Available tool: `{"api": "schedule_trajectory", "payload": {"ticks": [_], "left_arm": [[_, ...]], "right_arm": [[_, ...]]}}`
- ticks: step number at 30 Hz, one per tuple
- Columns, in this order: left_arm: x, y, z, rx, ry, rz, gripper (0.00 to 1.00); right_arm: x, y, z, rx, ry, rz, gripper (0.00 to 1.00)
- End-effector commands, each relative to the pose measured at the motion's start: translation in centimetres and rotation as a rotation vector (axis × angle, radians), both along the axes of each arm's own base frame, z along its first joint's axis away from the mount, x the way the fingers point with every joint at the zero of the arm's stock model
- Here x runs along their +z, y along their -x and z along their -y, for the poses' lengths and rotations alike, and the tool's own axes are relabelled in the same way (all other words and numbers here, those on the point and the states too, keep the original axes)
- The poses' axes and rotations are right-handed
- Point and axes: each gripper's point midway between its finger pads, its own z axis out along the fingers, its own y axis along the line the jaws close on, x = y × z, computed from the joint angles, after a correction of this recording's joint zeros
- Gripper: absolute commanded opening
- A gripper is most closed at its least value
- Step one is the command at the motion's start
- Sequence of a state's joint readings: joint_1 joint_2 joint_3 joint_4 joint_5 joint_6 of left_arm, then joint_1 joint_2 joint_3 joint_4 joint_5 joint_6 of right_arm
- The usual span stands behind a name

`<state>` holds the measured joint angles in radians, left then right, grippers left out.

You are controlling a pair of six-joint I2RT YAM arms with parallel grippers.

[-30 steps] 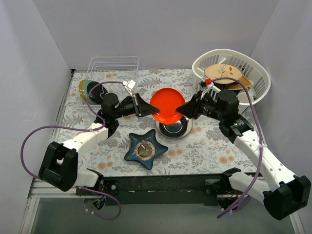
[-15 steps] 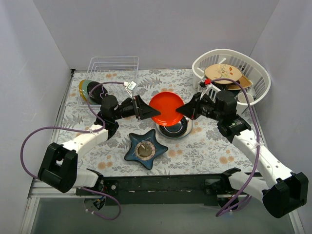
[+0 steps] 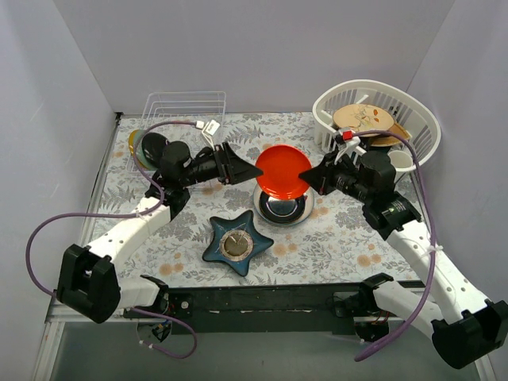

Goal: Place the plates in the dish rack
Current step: Insert the plate into the dish rack.

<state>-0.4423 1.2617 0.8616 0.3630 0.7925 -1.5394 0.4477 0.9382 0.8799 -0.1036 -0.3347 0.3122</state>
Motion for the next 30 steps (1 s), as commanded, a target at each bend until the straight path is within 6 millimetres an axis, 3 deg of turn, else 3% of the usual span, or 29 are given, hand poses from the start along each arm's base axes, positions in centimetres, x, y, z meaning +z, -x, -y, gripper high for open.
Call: {"api": "schedule_trajectory", "payload": {"ticks": [1, 2, 5, 11, 12, 13, 15, 17, 18, 19, 22, 23, 24, 26, 27, 28, 29, 30], "left_arm": [[1.3, -3.4, -2.0, 0.234, -0.146, 0.058, 0.86], [2.5, -4.1, -2.3, 0.271, -0.152, 0.071, 0.86], [1.3, -6.4, -2.9, 0.362, -0.227, 0.006, 0.86], [4.0, -8.6, -2.9, 0.436, -0.237, -0.030, 0.82], [3.4, -8.8, -2.8, 0.435, -0.259, -0.055, 0.81], [4.9, -9.1, -2.8, 0.447, -0.249, -0.036, 0.81], [4.6, -9.2, -2.9, 0.459, -0.284, -0.062, 0.82], [5.6, -9.9, -3.3, 0.495, -0.297, -0.058, 0.82], [5.4, -9.8, -3.4, 0.502, -0.312, -0.075, 0.84], [6.1, -10.0, -3.6, 0.515, -0.309, -0.073, 0.85], [6.2, -10.2, -3.9, 0.537, -0.331, -0.111, 0.91], [7.3, -10.1, -3.9, 0.538, -0.320, -0.101, 0.91], [7.2, -9.9, -4.0, 0.535, -0.329, -0.116, 0.91], [8.1, -9.7, -4.0, 0.531, -0.332, -0.118, 0.91], [8.4, -9.7, -4.1, 0.534, -0.333, -0.118, 0.91], [8.6, -9.7, -4.2, 0.538, -0.337, -0.119, 0.92], [9.1, -9.5, -4.3, 0.543, -0.337, -0.117, 0.92], [9.2, -9.5, -4.4, 0.545, -0.339, -0.119, 0.92]], "right_arm": [[2.0, -1.7, 2.9, -0.150, 0.108, 0.083, 0.01], [1.8, -1.8, 3.1, -0.158, 0.126, 0.083, 0.01], [1.4, -2.1, 3.3, -0.156, 0.176, 0.083, 0.01], [2.0, -3.2, 3.2, -0.241, 0.345, 0.156, 0.01], [2.7, -3.4, 2.7, -0.257, 0.374, 0.184, 0.01], [3.2, -2.8, 1.7, -0.288, 0.419, 0.222, 0.01], [4.0, -2.7, 0.2, -0.298, 0.499, 0.290, 0.01], [4.5, -1.8, -1.1, -0.322, 0.584, 0.358, 0.01], [4.8, -1.0, -3.2, -0.305, 0.598, 0.405, 0.01], [4.9, -1.2, -2.6, -0.384, 0.652, 0.431, 0.01], [5.3, -0.6, -3.8, -0.470, 0.762, 0.555, 0.01], [5.1, -0.6, -4.3, -0.486, 0.795, 0.587, 0.01], [5.4, -0.2, -4.1, -0.508, 0.869, 0.636, 0.01], [5.6, -0.2, -4.1, -0.598, 0.838, 0.678, 0.01], [6.1, -0.1, -2.9, -0.647, 0.940, 0.716, 0.01], [7.8, 0.0, -2.1, -0.756, 0.809, 0.709, 0.01], [6.5, 0.1, -1.4, -0.797, 0.822, 0.719, 0.01], [6.9, 0.3, -0.5, -0.840, 0.836, 0.744, 0.01]]}}
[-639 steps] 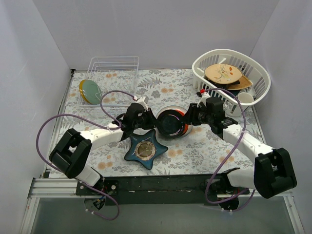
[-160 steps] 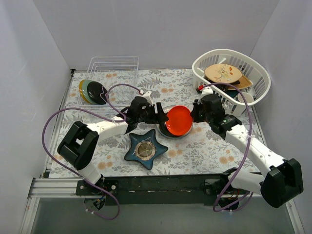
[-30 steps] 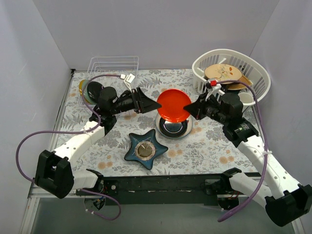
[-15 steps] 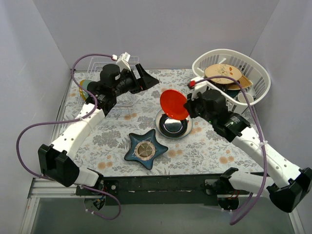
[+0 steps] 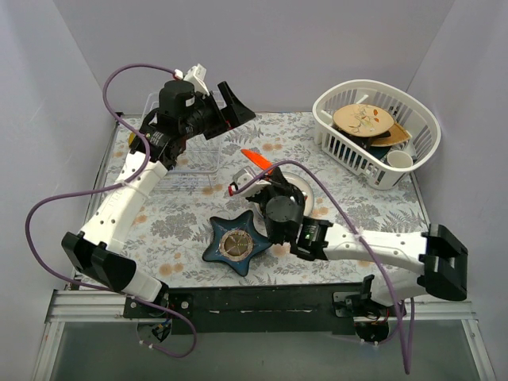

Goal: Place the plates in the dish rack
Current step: Insert the plate into the dish rack.

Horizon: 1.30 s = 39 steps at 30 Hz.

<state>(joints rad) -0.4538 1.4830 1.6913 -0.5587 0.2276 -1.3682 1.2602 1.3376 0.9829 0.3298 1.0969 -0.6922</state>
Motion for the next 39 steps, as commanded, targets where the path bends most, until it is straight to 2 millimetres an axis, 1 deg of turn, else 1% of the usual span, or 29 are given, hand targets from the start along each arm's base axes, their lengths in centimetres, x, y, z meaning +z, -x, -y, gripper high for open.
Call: {"api": "schedule_trajectory", "payload": {"ticks": [1, 2, 3, 4, 5, 8, 9, 11, 13, 15, 16, 19, 24, 28, 32, 33, 35, 36, 38, 39], "left_arm": [[1.0, 1.0, -0.9, 0.026, -0.019, -0.029, 0.92], [1.3, 1.2, -0.8, 0.020, -0.011, -0.025, 0.92], [1.4, 1.4, -0.5, 0.000, 0.004, -0.031, 0.92], [1.3, 1.5, -0.3, -0.008, 0.013, -0.036, 0.92], [1.4, 1.5, 0.0, -0.015, 0.032, -0.044, 0.92], [0.9, 1.6, 0.4, -0.030, 0.046, -0.073, 0.92], [0.9, 1.7, 0.4, -0.029, 0.049, -0.074, 0.91], [0.7, 1.8, 0.3, -0.029, 0.048, -0.077, 0.91], [0.3, 1.9, 0.3, -0.026, 0.048, -0.085, 0.91], [0.1, 2.1, 0.6, -0.044, 0.060, -0.094, 0.91], [-0.5, 2.2, 0.7, -0.050, 0.061, -0.109, 0.91], [-0.7, 2.5, 1.3, -0.081, 0.091, -0.126, 0.90], [-0.9, 2.7, 1.7, -0.103, 0.112, -0.134, 0.88], [-0.8, 3.1, 2.2, -0.133, 0.133, -0.144, 0.87], [-0.3, 3.7, 2.6, -0.168, 0.166, -0.145, 0.80], [-0.1, 3.9, 2.7, -0.180, 0.173, -0.144, 0.76], [0.0, 4.2, 2.8, -0.196, 0.180, -0.145, 0.73], [0.1, 4.4, 2.9, -0.199, 0.185, -0.146, 0.68], [0.1, 4.7, 2.9, -0.210, 0.191, -0.149, 0.63], [0.1, 4.8, 2.9, -0.213, 0.193, -0.149, 0.56]], "right_arm": [[6.2, 0.9, 7.5, -0.342, -0.003, 0.277, 0.01], [6.2, 1.1, 8.1, -0.390, -0.102, 0.329, 0.01], [5.7, 0.9, 7.5, -0.389, -0.040, 0.337, 0.01], [5.3, 0.8, 7.0, -0.377, -0.036, 0.342, 0.01], [4.9, 0.8, 6.6, -0.365, -0.052, 0.341, 0.01], [4.8, 0.6, 5.9, -0.347, -0.105, 0.348, 0.01], [5.5, 0.6, 5.8, -0.351, -0.132, 0.353, 0.01], [6.1, 0.5, 5.7, -0.356, -0.161, 0.355, 0.01], [7.4, 0.5, 5.5, -0.355, -0.180, 0.376, 0.01], [8.2, 0.6, 5.3, -0.347, -0.168, 0.400, 0.01], [8.7, 0.6, 5.2, -0.348, -0.171, 0.407, 0.01], [10.0, 0.9, 4.9, -0.339, -0.173, 0.437, 0.01], [11.7, 1.2, 4.5, -0.329, -0.175, 0.473, 0.01], [12.7, 1.3, 4.5, -0.330, -0.182, 0.495, 0.01], [13.0, 1.3, 4.2, -0.325, -0.178, 0.512, 0.01], [13.2, 1.3, 4.2, -0.325, -0.179, 0.516, 0.01], [13.2, 1.3, 4.2, -0.325, -0.182, 0.517, 0.01], [13.3, 1.4, 4.1, -0.321, -0.181, 0.523, 0.01], [13.4, 1.3, 4.1, -0.320, -0.185, 0.526, 0.01], [13.4, 1.3, 4.1, -0.320, -0.185, 0.527, 0.01]]}}
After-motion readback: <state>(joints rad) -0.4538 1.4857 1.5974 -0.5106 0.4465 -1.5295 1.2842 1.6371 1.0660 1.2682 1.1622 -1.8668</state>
